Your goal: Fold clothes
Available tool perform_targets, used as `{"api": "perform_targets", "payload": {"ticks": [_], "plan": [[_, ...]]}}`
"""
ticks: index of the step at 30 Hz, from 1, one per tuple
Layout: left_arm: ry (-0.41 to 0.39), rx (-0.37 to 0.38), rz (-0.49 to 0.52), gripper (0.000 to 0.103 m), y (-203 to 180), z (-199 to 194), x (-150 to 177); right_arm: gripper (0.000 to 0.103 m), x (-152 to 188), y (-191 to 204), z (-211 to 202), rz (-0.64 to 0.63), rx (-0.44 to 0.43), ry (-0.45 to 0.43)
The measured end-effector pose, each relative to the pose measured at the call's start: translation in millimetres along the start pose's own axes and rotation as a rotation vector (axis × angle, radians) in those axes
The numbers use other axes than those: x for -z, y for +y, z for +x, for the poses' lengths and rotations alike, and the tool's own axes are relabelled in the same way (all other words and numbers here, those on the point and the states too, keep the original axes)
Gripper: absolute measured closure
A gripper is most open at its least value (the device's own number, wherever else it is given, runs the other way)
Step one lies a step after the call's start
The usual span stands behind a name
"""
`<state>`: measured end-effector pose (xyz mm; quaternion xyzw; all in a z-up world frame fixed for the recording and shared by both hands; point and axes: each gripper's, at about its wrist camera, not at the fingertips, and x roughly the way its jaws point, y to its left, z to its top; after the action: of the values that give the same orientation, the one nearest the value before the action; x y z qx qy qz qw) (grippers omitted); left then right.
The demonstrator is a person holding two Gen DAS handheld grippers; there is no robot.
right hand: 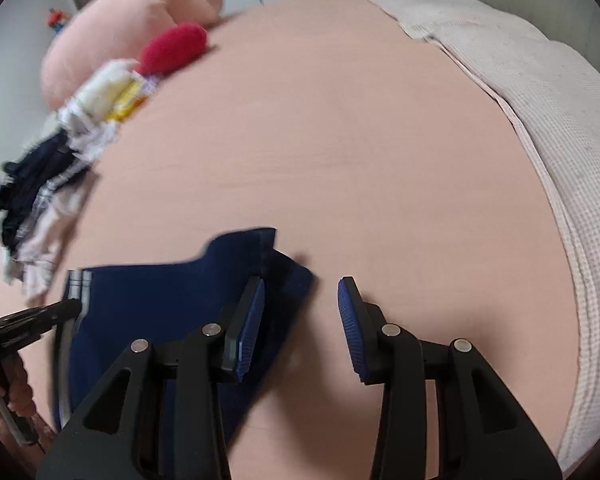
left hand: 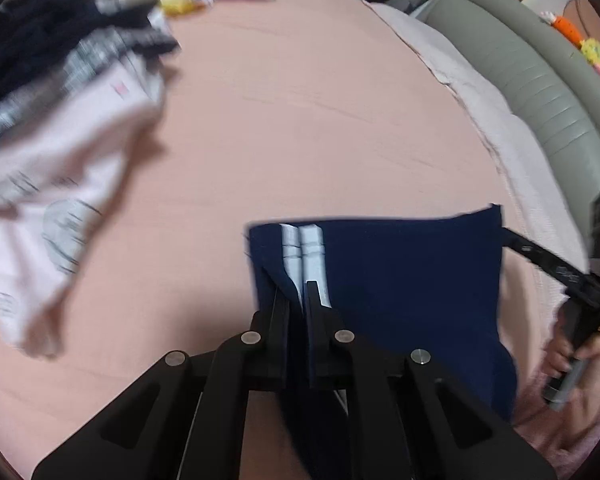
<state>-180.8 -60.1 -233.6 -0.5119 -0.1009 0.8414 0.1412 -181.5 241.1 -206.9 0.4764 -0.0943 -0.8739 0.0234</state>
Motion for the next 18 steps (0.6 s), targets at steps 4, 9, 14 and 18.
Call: {"api": "perform_targets", "payload": {"ticks": [4,9,14,18], "plan": [[-0.09,-0.068,0.072,0.089,-12,-19,0,0.064,6,20,13,-0.106,0.013,0.039],[-0.07,-0.3,0.057,0.089,0,-13,-1,0.064,15,22,31,-0.129,0.021,0.104],[-0.071,-0.002,0.048,0.089,10,-20,-6,0.045,7,3,30,-0.075,0.09,0.089],[-0.019,0.04,0.111,0.089,-3,-3,-5,0.046,1,-7,16,-0.02,0.045,0.029]]}}
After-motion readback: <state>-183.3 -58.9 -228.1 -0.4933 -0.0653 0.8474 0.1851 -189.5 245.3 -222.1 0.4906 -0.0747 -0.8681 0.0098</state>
